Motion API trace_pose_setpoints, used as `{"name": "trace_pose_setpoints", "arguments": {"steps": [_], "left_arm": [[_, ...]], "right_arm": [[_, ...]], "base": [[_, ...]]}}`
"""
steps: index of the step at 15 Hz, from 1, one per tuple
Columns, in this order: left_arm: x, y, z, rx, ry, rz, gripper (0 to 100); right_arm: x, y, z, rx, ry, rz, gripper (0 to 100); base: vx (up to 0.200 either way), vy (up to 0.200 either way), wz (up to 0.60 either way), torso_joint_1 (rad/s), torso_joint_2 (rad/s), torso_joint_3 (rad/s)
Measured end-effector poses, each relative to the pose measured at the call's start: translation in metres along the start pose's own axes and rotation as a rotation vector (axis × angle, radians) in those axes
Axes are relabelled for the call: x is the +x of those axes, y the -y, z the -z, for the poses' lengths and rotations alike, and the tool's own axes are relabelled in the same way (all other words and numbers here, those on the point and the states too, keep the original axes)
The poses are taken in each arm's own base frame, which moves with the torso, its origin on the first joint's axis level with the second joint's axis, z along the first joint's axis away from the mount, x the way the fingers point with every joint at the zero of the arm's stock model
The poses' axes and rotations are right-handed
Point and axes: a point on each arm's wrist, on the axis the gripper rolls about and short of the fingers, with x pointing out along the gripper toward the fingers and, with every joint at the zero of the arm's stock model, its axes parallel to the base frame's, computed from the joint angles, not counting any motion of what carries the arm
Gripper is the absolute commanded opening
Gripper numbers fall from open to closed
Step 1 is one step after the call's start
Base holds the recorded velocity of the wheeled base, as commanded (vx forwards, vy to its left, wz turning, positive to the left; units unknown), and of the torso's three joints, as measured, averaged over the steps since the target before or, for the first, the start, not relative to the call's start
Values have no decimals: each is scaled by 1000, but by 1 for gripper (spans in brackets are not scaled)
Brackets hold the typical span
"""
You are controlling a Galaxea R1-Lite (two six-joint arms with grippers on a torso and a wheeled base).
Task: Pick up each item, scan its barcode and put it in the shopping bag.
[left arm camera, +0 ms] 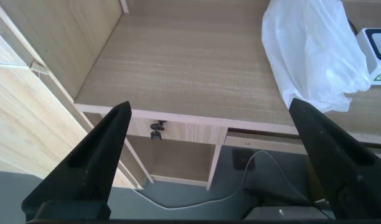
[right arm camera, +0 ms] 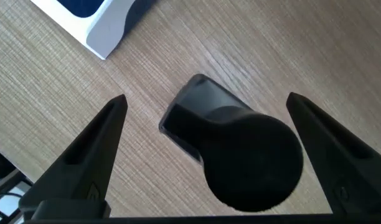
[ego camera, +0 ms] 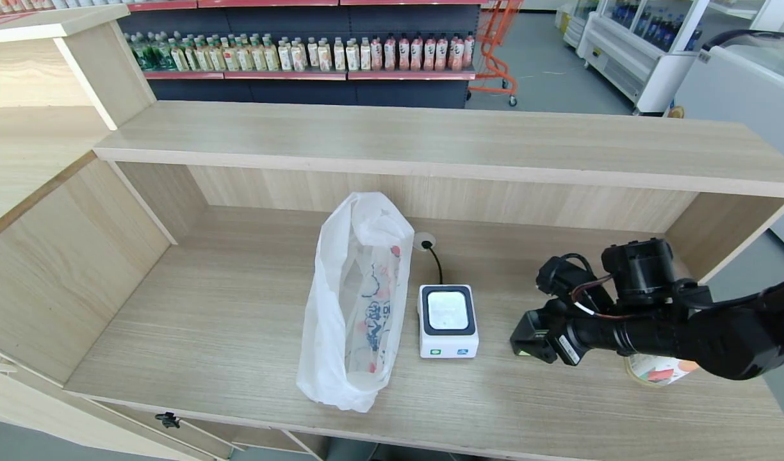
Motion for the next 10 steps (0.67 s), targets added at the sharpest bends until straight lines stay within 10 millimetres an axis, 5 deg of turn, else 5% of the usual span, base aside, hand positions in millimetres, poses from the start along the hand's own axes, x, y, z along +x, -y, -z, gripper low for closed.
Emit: {"name": "trace_pose_setpoints", "arguments": {"steps": [7,8,10], "left_arm": [[0,0,0,0,0,0,100],[0,0,0,0,0,0,100],[0,0,0,0,0,0,100]], "right_arm": [[22,-3,-3,-9,24,-42,100],[25,-3,-6,-10,34,-52,0],[28,-5,-10,-17,50,-64,0]], "base": [[0,0,0,0,0,0],[0,0,0,0,0,0],[0,0,0,0,0,0]]}}
